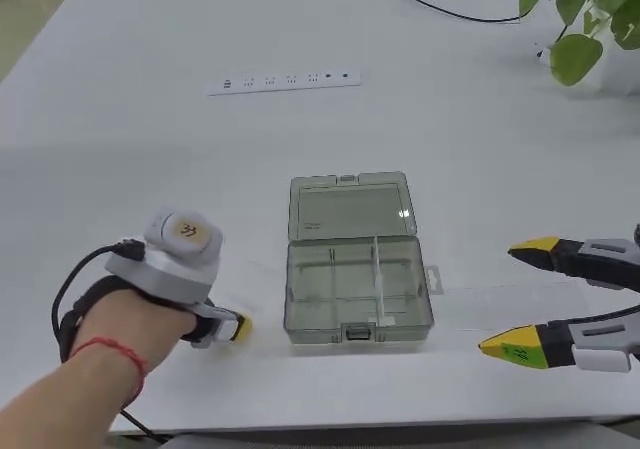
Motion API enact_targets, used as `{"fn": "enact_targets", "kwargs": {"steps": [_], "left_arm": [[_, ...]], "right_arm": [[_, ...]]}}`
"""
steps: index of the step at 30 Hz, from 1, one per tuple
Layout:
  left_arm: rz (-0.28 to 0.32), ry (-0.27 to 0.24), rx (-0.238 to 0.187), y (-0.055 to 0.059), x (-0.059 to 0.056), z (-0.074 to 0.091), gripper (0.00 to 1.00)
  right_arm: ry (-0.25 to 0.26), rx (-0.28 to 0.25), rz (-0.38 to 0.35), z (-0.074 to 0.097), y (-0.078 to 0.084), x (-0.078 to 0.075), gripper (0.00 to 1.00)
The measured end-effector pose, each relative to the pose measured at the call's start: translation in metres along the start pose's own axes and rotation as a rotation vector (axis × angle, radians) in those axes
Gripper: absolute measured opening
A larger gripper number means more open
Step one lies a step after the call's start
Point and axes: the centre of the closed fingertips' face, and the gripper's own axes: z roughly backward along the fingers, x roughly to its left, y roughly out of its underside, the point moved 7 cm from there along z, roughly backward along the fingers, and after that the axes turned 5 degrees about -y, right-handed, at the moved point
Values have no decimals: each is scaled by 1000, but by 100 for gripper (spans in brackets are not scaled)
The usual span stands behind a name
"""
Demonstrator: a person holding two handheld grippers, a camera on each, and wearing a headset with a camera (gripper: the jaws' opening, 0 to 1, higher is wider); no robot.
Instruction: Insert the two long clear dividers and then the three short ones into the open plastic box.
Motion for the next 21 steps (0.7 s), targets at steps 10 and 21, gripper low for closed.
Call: {"fn": "enact_targets", "kwargs": {"steps": [10, 21], "left_arm": [[82, 30, -35, 6, 0, 5, 30], [190, 67, -121, 4, 3, 21, 30]], "right_arm": [[0, 11, 6, -2, -5, 2, 78], [-2, 26, 16, -5, -12, 5, 78]]}}
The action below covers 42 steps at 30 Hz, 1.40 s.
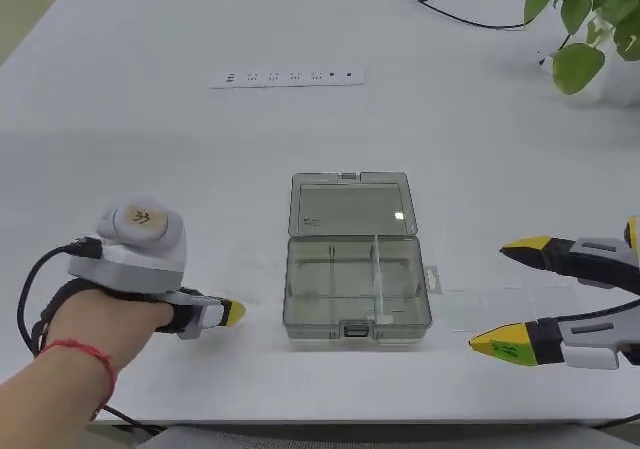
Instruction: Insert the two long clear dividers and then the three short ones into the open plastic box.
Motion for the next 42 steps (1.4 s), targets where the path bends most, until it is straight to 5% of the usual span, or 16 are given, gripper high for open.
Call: {"fn": "enact_targets", "kwargs": {"steps": [17, 25, 37, 42], "left_arm": [[91, 92, -139, -17, -11, 22, 30], [153, 209, -238, -32, -34, 33, 30], [196, 321, -308, -45, -66, 42, 30], [193, 362, -323, -49, -79, 43, 30]], "right_arm": [[6, 11, 4, -5, -13, 5, 78], [13, -18, -42, -11, -26, 9, 78], [20, -119, -182, -28, -65, 16, 76], [33, -165, -210, -36, -80, 19, 68]]}}
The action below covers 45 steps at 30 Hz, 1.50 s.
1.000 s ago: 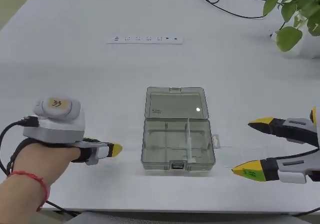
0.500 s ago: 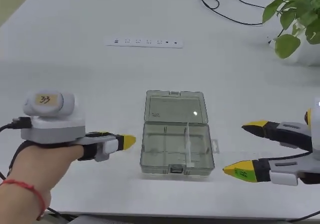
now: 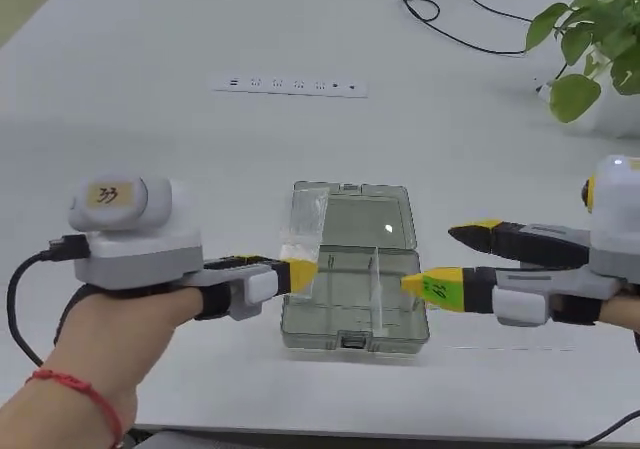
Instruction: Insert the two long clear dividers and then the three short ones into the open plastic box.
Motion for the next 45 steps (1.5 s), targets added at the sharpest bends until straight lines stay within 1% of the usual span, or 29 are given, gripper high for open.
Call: {"fn": "enact_targets", "kwargs": {"steps": [2, 4, 5, 7, 8, 12, 15, 16, 17, 19, 21, 24, 28, 30, 32, 33, 35, 36, 37, 38, 40, 41, 42, 43, 45], "left_arm": [[0, 11, -4, 0, -5, -1, 30], [1, 32, -14, -1, -11, -3, 30], [5, 42, -18, -2, -15, -4, 30], [5, 55, -26, -2, -20, -5, 30], [9, 64, -31, -3, -23, -6, 30], [7, 89, -38, -2, -31, -9, 30], [2, 106, -40, -2, -36, -11, 30], [-1, 109, -40, -1, -37, -11, 30], [-6, 112, -40, -1, -38, -12, 30], [-8, 116, -39, -1, -38, -13, 30], [-15, 119, -38, -1, -39, -13, 30], [-27, 118, -36, -1, -40, -12, 30], [-42, 117, -33, -1, -40, -13, 30], [-43, 120, -33, -1, -41, -13, 30], [-47, 120, -29, -1, -41, -13, 30], [-56, 118, -33, -1, -41, -13, 30], [-56, 119, -34, -1, -41, -14, 30], [-56, 122, -35, -1, -41, -14, 28], [-77, 117, -34, -1, -40, -14, 26], [-85, 118, -33, 0, -40, -14, 26], [-54, 134, -39, -1, -43, -14, 31], [-61, 134, -33, -1, -43, -14, 32], [-81, 131, -27, 0, -43, -15, 32], [-95, 130, -32, 0, -43, -14, 31], [-84, 135, -31, 0, -43, -14, 31]], "right_arm": [[9, -13, -15, -4, -3, 2, 64], [24, -30, -28, -8, -6, 3, 57], [24, -38, -29, -11, -7, 4, 54], [32, -56, -56, -13, -8, 1, 52], [32, -60, -66, -15, -9, 3, 51], [46, -73, -97, -21, -9, 5, 40], [56, -75, -118, -25, -9, 8, 32], [60, -74, -126, -25, -8, 6, 31], [62, -66, -144, -27, -7, 5, 30], [62, -55, -151, -30, -5, 7, 26], [67, -53, -151, -30, -5, 5, 23], [71, -48, -162, -33, -4, 9, 18], [69, -48, -171, -37, -5, 13, 15], [70, -37, -170, -40, -3, 15, 14], [78, -28, -177, -40, -1, 13, 8], [81, -40, -205, -40, -2, 13, 8], [96, -40, -207, -41, -1, 14, 8], [108, -45, -208, -41, -2, 15, 7], [101, -46, -225, -41, -2, 16, 7], [101, -45, -221, -42, -2, 16, 7], [105, -37, -219, -43, -2, 16, 7], [104, -34, -221, -44, -2, 16, 7], [103, -34, -222, -43, -2, 14, 7], [105, -31, -220, -43, -2, 14, 7], [106, -29, -221, -43, -2, 14, 7]]}}
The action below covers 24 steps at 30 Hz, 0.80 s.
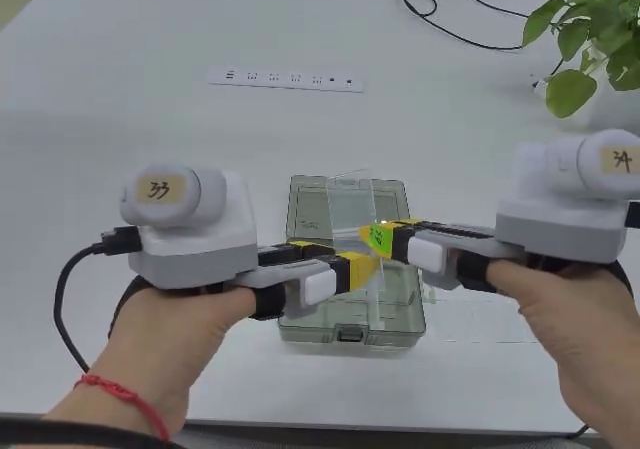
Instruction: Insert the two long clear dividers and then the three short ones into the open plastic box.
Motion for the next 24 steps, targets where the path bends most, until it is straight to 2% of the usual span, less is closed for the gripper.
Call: {"fn": "enact_targets", "kwargs": {"steps": [13, 17, 24], "left_arm": [[-73, 26, 24, 6, 9, 11, 41], [-143, 40, 37, 6, 15, 18, 45], [-269, 55, 58, 6, 31, 32, 61]], "right_arm": [[6, -3, -38, 1, -9, 4, 7], [19, -1, -33, 0, -13, 5, 7], [44, 6, -65, -2, -19, 7, 7]]}}
